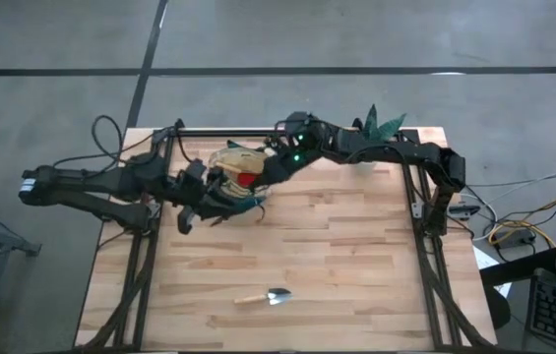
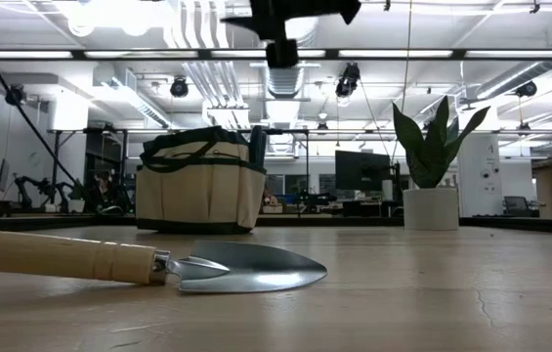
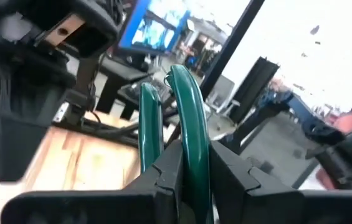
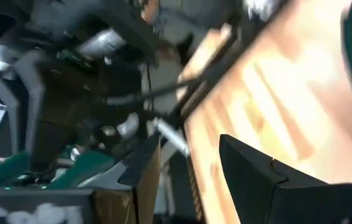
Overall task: Pick & Place Garden tools in Gardening bag
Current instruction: Put the shear scissor into the gardening bag
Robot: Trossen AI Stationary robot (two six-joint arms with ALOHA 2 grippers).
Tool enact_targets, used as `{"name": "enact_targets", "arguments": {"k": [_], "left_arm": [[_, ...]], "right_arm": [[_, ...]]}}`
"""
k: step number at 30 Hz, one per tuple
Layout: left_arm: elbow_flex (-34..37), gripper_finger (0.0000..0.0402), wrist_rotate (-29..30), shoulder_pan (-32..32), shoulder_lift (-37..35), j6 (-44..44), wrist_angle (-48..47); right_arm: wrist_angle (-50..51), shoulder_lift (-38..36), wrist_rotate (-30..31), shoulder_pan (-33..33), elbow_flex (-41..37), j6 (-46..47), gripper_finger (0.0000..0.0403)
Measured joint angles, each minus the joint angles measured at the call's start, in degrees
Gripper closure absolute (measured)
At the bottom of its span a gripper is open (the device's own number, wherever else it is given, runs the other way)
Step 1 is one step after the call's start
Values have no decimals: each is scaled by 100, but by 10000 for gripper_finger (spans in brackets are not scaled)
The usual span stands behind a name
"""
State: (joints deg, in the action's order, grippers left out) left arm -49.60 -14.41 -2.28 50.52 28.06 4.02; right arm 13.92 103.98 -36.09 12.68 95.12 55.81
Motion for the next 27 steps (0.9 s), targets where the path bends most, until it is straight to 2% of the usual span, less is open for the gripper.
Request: {"name": "enact_targets", "arguments": {"k": [3,5,12,16,20,24,27], "left_arm": [[12,341,242,-6,-222,10,-71],[13,340,600,-15,-447,-80,-125],[15,340,2586,-39,-1046,-522,-327],[13,340,3440,-58,-1228,-723,-305],[13,339,3626,-58,-1246,-854,-295],[15,339,3857,-56,-1151,-909,-87],[15,339,3875,-57,-1040,-1135,199]], "right_arm": [[-73,-28,289,101,200,-364,243],[-85,-25,525,133,348,-651,245],[-88,-33,1392,38,835,-1726,260],[-84,-30,2232,-138,1207,-2287,269],[-106,-23,3123,-270,1606,-2872,276],[-114,127,3193,-258,1969,-3047,280],[-100,283,3309,-242,2100,-2805,280]]}}
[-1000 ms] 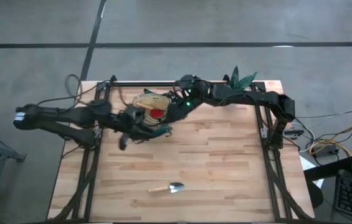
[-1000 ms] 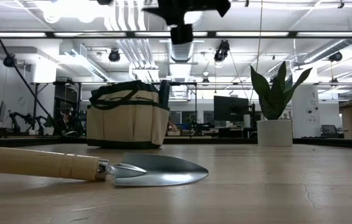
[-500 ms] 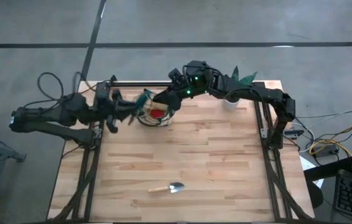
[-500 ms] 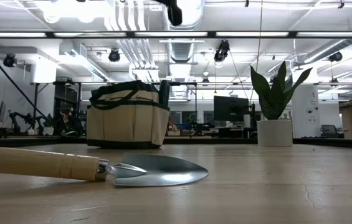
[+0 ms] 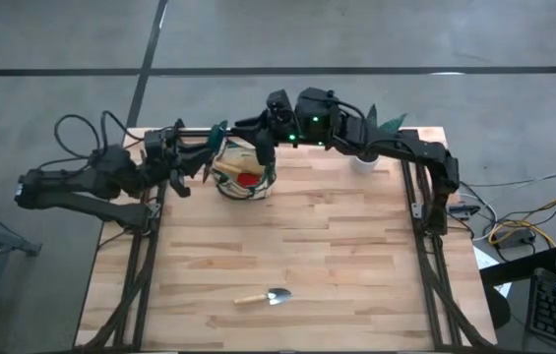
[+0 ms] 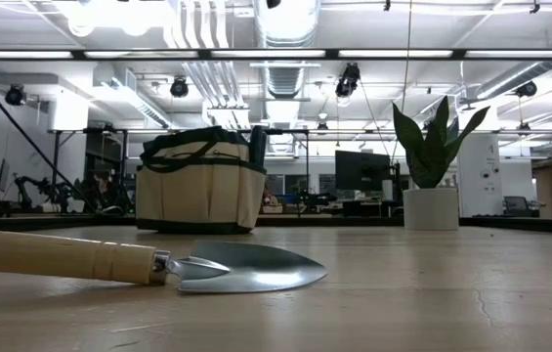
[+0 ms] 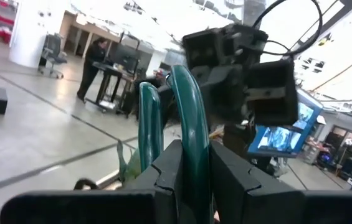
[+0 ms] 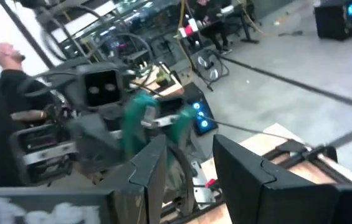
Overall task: Pick & Place Garden tools in Gardening bag
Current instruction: Put the shear scissor into the gardening bag
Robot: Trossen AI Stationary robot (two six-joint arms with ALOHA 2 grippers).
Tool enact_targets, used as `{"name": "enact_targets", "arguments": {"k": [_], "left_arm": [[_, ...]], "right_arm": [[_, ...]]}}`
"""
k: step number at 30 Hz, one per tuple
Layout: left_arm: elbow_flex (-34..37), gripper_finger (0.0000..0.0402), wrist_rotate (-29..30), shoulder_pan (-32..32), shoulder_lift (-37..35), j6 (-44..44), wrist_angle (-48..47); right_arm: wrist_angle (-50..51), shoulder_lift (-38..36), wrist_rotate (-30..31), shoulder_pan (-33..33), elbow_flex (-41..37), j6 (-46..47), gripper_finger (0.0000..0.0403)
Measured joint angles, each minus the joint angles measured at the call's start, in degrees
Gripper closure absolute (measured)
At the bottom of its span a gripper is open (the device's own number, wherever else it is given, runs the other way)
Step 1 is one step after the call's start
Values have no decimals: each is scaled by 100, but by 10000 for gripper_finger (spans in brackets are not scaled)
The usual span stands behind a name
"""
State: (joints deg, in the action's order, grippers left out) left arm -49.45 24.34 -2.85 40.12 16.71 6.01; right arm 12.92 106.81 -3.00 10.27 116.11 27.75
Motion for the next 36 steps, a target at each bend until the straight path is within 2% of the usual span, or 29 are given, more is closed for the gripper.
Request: {"name": "enact_targets", "arguments": {"k": [13,24,30,36], "left_arm": [[-4,339,316,2,231,-166,415],[-4,339,102,2,476,-143,633],[-4,339,57,2,614,-65,859],[-4,339,17,2,625,-57,892]], "right_arm": [[-465,148,-51,-36,-116,467,253],[-597,148,4,-38,-190,509,249],[-624,146,44,-53,-199,507,268],[-639,144,-12,-51,-201,478,335]]}}
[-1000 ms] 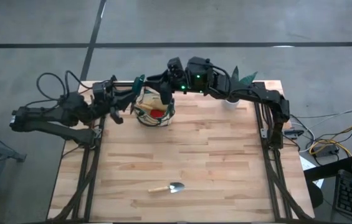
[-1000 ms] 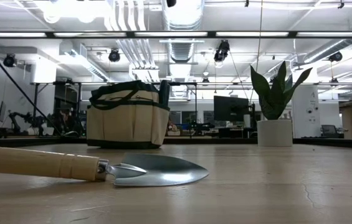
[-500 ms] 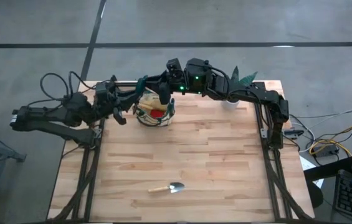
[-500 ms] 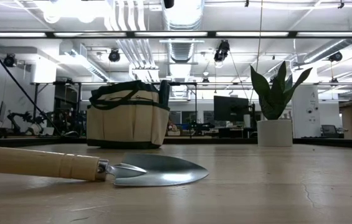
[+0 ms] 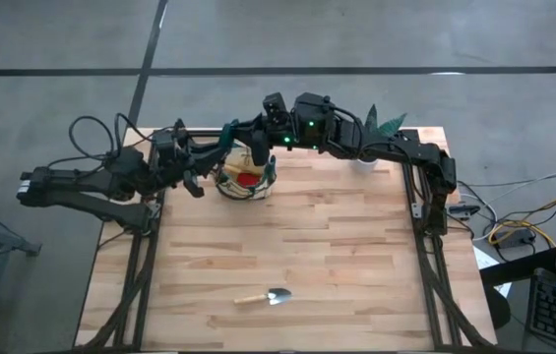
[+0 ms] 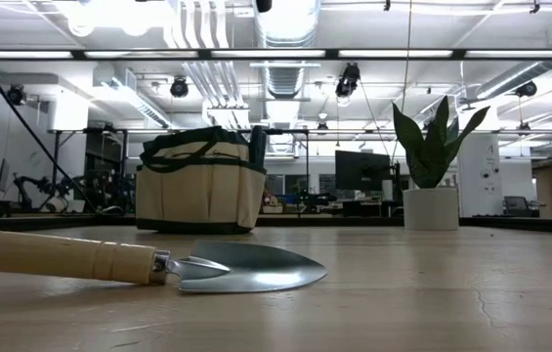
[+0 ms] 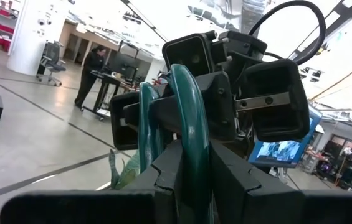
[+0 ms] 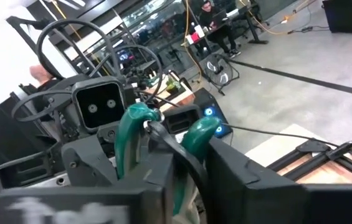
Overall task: Pick & Place Garden tools in Gardening bag
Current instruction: Put the shear scissor into the gardening bag
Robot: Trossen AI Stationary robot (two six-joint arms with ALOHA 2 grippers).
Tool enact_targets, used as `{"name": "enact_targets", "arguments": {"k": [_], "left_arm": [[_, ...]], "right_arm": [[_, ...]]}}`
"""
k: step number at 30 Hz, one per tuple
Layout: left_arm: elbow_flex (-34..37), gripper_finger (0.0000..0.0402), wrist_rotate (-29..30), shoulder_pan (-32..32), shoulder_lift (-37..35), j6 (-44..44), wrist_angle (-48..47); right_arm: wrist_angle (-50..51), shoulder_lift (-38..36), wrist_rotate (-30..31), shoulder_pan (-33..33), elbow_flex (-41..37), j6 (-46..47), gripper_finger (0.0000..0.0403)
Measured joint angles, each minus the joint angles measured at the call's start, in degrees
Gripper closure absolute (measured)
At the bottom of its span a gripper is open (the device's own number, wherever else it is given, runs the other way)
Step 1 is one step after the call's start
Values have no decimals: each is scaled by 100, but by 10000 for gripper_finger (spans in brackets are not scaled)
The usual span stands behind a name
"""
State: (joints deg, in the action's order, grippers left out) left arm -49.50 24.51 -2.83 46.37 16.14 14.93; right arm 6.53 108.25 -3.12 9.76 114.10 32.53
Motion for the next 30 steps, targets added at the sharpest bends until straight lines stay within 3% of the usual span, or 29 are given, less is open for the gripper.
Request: {"name": "enact_targets", "arguments": {"k": [3,18,26,30], "left_arm": [[0,338,-53,0,0,-11,-2],[0,267,-813,4,-61,643,18],[0,262,-982,9,-194,1259,18],[0,262,-1398,13,-203,1428,11]], "right_arm": [[-12,-7,-30,-2,0,-35,365],[28,-7,-881,43,-2,-391,365],[119,-4,-1370,42,-2,-496,365],[525,-4,-1392,25,-2,-633,365]]}}
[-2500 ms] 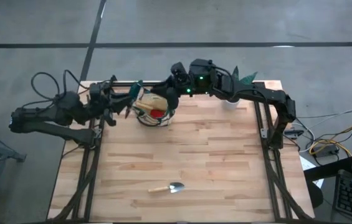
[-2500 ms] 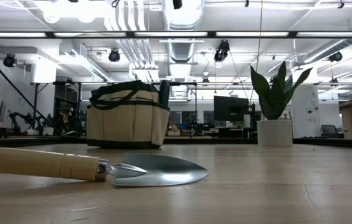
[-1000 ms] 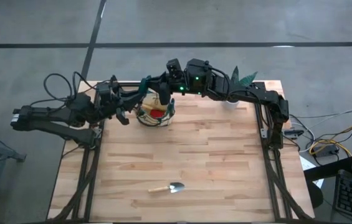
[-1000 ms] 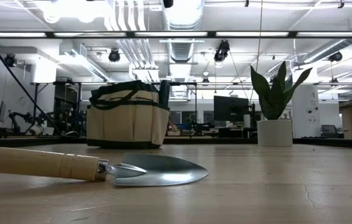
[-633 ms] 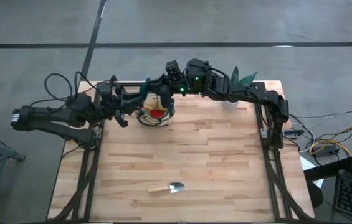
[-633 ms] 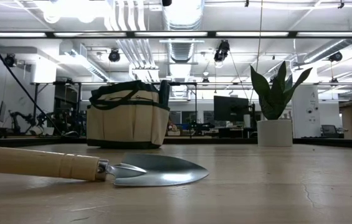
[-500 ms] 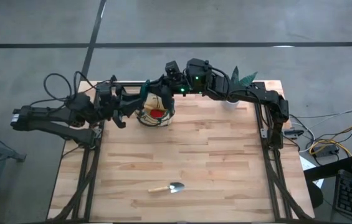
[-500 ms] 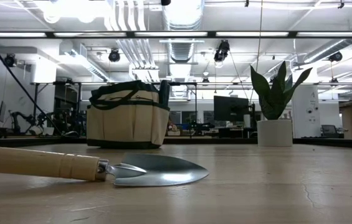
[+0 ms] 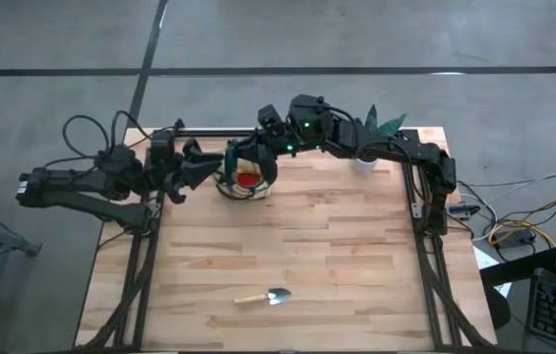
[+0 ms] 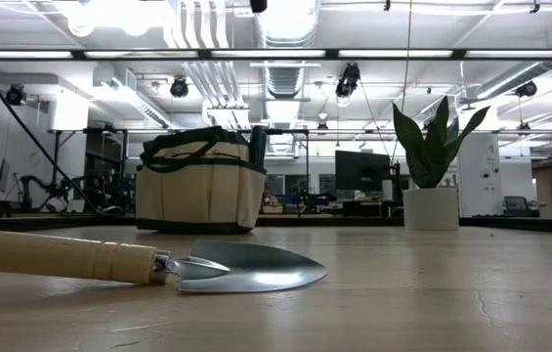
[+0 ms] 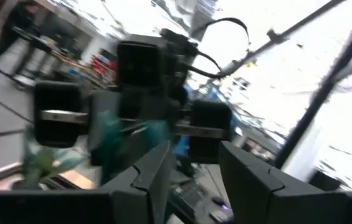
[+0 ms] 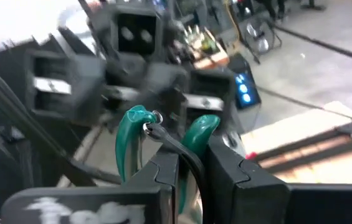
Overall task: Pick & Place Garden tools in Gardening bag
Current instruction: Put the shear scissor into the gardening bag
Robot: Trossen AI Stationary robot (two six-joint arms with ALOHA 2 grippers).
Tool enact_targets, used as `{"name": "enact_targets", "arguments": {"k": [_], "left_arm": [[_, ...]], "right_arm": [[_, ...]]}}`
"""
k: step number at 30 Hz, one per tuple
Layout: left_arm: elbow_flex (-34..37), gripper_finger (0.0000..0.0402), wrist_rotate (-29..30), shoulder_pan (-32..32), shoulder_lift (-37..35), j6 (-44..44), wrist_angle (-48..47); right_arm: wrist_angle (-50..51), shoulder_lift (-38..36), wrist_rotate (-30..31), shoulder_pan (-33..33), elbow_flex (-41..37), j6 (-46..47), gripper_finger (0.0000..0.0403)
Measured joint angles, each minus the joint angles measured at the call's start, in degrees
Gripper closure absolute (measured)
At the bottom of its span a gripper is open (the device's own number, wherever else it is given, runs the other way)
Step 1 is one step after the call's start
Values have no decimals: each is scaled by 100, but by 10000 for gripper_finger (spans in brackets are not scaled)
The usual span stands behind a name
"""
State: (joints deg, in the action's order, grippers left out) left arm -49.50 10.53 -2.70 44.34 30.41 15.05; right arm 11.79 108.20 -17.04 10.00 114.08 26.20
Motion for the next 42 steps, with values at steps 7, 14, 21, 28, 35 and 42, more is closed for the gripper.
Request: {"name": "enact_targets", "arguments": {"k": [7,14,21,28,35,42], "left_arm": [[0,262,-160,0,1,116,-78],[0,262,-258,0,47,389,-311],[0,262,-751,2,308,937,-393],[-4,262,-946,2,496,1036,-414],[-2,269,-1241,2,540,1031,-454],[-2,314,-1275,9,574,1167,-472]], "right_arm": [[289,9,-459,-60,-2,-351,365],[300,9,-681,-207,-4,-387,365],[498,7,-503,-230,-42,-377,365],[604,7,-471,-232,-59,-383,365],[560,5,-408,-232,-67,-217,365],[597,-2,-472,-234,-70,-275,365]]}}
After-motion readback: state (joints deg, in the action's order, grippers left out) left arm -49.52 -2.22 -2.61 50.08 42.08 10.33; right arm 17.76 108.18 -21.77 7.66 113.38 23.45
